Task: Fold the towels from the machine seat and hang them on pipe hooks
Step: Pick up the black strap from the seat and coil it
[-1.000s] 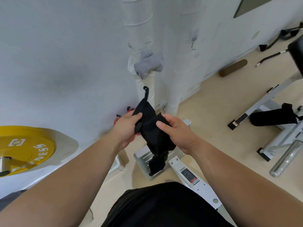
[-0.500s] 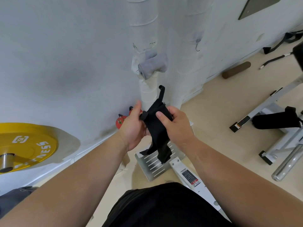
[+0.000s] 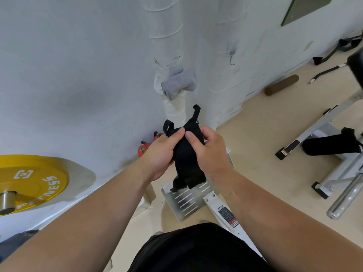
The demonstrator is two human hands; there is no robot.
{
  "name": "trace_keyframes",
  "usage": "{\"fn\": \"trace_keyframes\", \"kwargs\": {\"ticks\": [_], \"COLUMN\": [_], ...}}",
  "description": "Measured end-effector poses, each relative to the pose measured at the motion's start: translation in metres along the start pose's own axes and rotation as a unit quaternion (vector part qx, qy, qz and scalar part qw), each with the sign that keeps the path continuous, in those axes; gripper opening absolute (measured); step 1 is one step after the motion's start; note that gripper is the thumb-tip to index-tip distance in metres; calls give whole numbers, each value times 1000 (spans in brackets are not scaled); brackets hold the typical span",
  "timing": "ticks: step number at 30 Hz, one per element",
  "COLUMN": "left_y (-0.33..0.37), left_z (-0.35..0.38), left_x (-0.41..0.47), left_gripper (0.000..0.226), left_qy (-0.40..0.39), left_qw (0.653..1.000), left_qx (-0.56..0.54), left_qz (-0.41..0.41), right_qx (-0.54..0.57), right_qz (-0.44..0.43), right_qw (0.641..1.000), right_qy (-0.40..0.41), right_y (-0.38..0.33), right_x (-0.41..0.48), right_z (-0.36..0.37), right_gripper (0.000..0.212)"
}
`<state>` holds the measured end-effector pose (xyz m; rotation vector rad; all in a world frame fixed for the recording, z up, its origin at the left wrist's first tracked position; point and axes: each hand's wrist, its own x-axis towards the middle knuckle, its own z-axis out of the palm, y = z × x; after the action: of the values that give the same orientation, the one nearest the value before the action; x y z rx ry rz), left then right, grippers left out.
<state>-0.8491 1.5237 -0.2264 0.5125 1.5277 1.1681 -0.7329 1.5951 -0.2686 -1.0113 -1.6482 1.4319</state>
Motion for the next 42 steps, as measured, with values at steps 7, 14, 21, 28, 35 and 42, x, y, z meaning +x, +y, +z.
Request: {"fn": "trace_keyframes", "kwargs": {"ticks": [7,14,21,28,35,42], "left_y": [0,-9,-9,-7,-6,10], "left_z": [36,58,67,66,54,79], "left_x": [10,17,22,38,43,22], "left_gripper": [45,50,37,27,27,30], "left_qy": [19,-5,-8,253,365,140], "left_qw": [1000,987,977,963,911,980], "left_qx": [-19,-157,-212,-88,133,6], "left_qz": [4,-43,-37,-35,139,142], "right_qx": [55,54,67,-13,-94,-89], "right_qz": [11,24,48,-24,-78,-42], "right_qw": [998,997,996,996,982,995], "right_qy": [-7,42,45,83,142,1], "right_y": [5,13,15,1,-10,-14], "right_x": [5,21,26,16,18,27], "right_z": [-27,-48,-60,-72,-70,-27], "right_gripper": [17,10,8,13,12,14]}}
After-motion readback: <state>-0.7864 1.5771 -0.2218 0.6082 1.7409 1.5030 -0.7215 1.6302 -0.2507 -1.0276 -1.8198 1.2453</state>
